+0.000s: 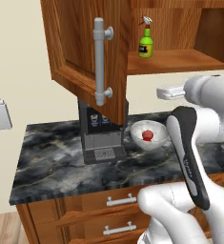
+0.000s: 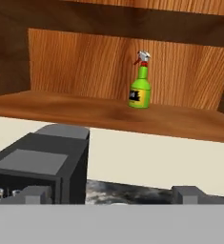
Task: Open the cabinet. Pick the apple and peach from the cabinet and place them into the bowl. Then close the cabinet.
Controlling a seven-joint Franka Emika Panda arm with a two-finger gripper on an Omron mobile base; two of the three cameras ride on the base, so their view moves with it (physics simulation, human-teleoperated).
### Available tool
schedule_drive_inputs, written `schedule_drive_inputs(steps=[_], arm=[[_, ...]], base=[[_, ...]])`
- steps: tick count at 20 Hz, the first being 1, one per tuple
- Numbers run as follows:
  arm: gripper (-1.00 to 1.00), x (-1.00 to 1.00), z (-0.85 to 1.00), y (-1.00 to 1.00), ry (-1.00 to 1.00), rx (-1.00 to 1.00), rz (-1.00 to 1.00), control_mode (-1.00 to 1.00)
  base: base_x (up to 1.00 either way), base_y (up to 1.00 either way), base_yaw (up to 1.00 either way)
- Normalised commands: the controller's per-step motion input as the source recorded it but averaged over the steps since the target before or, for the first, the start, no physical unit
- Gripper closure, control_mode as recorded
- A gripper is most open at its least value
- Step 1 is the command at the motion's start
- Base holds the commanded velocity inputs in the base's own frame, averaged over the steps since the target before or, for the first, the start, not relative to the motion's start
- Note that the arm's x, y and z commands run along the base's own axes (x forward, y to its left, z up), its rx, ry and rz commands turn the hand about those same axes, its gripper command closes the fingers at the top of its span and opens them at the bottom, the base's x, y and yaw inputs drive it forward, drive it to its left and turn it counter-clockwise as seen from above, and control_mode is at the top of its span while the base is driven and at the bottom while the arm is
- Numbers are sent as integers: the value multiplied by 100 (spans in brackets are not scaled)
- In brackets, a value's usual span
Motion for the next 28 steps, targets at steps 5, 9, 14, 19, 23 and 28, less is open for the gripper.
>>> schedule_drive_inputs(steps=[5,9,14,19,23,28], arm=[[-100,-92,63,34,-21,-6,6,-100],[-100,-77,45,40,-6,-4,0,-100],[-100,-76,28,33,-3,-3,-2,-100],[-100,-79,16,29,-1,0,-7,-100],[-100,-81,14,41,0,0,-6,-100],[-100,-58,14,51,-2,0,-4,-100]], base=[[0,0,0],[0,0,0],[0,0,0],[0,0,0],[0,0,0],[0,0,0]])
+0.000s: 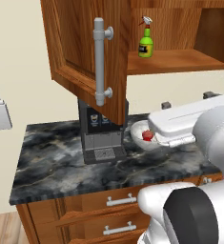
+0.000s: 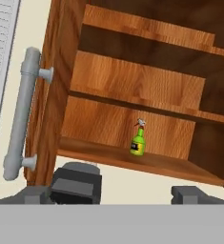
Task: Open the cabinet. Pick the apple and peach from the cabinet and place them into the bowl. Then close the cabinet.
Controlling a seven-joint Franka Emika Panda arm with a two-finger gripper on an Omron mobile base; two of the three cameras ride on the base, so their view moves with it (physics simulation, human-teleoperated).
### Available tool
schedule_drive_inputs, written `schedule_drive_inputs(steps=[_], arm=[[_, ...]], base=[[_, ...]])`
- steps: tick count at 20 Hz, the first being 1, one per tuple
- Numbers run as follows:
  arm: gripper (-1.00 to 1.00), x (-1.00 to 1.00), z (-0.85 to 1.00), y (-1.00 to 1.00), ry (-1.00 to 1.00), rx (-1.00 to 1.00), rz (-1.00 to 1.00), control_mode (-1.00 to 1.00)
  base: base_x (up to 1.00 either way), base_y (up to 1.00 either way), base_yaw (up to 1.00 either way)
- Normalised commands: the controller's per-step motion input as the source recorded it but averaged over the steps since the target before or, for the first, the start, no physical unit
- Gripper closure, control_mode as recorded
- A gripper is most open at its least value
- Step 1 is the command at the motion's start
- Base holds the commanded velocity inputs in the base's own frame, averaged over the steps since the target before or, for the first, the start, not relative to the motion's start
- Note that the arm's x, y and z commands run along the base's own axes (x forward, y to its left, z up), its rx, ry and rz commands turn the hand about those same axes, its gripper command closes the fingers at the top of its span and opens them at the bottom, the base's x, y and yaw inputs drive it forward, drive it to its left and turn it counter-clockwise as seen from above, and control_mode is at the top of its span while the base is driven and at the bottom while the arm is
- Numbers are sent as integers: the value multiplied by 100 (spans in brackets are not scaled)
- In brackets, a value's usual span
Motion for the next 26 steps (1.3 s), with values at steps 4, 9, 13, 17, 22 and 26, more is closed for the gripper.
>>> schedule_drive_inputs(steps=[4,9,13,17,22,26], arm=[[-100,1,2,72,-12,-2,0,-100],[-100,30,0,74,-12,-3,0,-100],[-100,58,-6,61,-11,-3,0,-100],[-100,79,-13,31,-15,-5,-2,-100],[-100,95,-29,10,-2,-6,-6,-100],[-100,100,-37,1,0,-11,-9,-100]], base=[[0,0,0],[0,0,0],[0,0,0],[0,0,0],[0,0,0],[0,0,0]])
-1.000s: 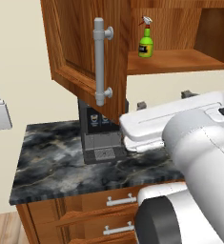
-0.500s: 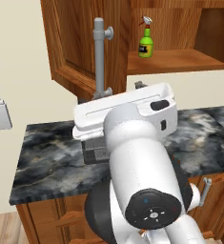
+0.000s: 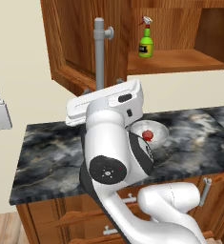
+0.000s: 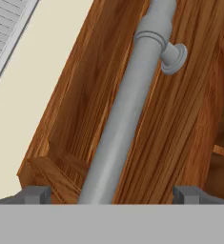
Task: Open the cabinet. Pick the apple and peach from the cabinet and place them into the bowl. Then close the cabinet.
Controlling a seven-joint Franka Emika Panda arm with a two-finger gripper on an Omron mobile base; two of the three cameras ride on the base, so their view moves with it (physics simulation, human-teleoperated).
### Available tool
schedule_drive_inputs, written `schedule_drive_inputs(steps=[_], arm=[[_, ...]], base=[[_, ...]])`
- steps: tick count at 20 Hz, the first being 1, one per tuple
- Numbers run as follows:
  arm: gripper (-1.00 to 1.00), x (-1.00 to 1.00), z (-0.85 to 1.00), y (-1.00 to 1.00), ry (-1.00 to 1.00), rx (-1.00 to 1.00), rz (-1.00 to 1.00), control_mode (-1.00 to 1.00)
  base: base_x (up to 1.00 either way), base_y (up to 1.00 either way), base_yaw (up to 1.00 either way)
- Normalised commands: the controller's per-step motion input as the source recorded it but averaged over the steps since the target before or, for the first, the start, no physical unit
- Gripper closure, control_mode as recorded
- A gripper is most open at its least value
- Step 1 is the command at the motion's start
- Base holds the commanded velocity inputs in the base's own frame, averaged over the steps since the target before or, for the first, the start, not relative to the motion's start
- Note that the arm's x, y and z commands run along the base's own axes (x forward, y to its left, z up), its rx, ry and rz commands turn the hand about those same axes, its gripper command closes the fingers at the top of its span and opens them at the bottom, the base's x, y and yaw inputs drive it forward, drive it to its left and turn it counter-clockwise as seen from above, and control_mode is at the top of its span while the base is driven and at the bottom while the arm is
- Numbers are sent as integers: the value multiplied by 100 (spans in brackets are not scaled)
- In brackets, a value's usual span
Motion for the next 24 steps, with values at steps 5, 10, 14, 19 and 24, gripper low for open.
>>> schedule_drive_inputs(steps=[5,10,14,19,24], arm=[[-100,100,-28,-22,0,-2,-6,-100],[-100,100,-22,-58,0,0,-1,-100],[-100,100,-17,-77,0,0,0,-100],[-100,100,-5,-84,0,4,0,-100],[-100,100,-15,-58,0,0,0,-100]], base=[[0,0,0],[0,0,0],[0,0,0],[0,0,0],[0,0,0]])
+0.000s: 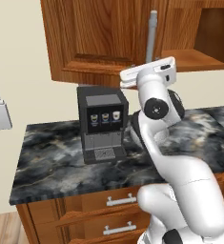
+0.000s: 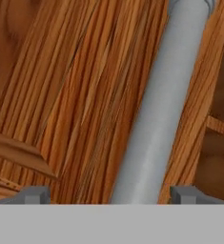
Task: Open the cabinet. Pick the apple and peach from the cabinet and place them into the bowl. Then close the cabinet.
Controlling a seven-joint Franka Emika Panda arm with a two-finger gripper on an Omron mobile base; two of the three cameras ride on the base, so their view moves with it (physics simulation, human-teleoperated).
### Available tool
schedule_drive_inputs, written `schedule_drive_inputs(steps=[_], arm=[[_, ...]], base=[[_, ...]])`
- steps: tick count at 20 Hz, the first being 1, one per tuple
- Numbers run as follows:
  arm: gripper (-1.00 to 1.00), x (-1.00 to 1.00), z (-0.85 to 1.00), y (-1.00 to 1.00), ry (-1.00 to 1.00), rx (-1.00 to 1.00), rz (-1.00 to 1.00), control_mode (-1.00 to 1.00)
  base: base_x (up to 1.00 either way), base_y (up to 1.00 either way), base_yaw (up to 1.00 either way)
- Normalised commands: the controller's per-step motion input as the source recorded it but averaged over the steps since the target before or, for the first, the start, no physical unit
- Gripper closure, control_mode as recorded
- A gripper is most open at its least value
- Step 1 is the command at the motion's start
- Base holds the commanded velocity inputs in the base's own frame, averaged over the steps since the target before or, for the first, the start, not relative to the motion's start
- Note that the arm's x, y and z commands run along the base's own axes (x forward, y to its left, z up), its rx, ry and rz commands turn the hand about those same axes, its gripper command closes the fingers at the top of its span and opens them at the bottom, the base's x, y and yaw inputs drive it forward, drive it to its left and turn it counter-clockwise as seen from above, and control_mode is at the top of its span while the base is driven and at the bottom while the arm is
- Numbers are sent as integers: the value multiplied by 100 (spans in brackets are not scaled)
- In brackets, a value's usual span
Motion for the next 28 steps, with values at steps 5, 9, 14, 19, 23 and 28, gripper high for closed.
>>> schedule_drive_inputs(steps=[5,9,14,19,23,28], arm=[[-100,100,-32,-35,3,0,0,-100],[-100,100,-25,-19,6,0,-1,-100],[-100,100,-25,-7,1,0,-3,-100],[-100,100,-27,-6,0,0,-2,-100],[-100,95,-24,-3,0,-1,-2,-100],[-100,13,21,0,9,6,0,-100]], base=[[0,0,0],[0,0,0],[0,0,0],[0,0,0],[0,0,0],[0,0,0]])
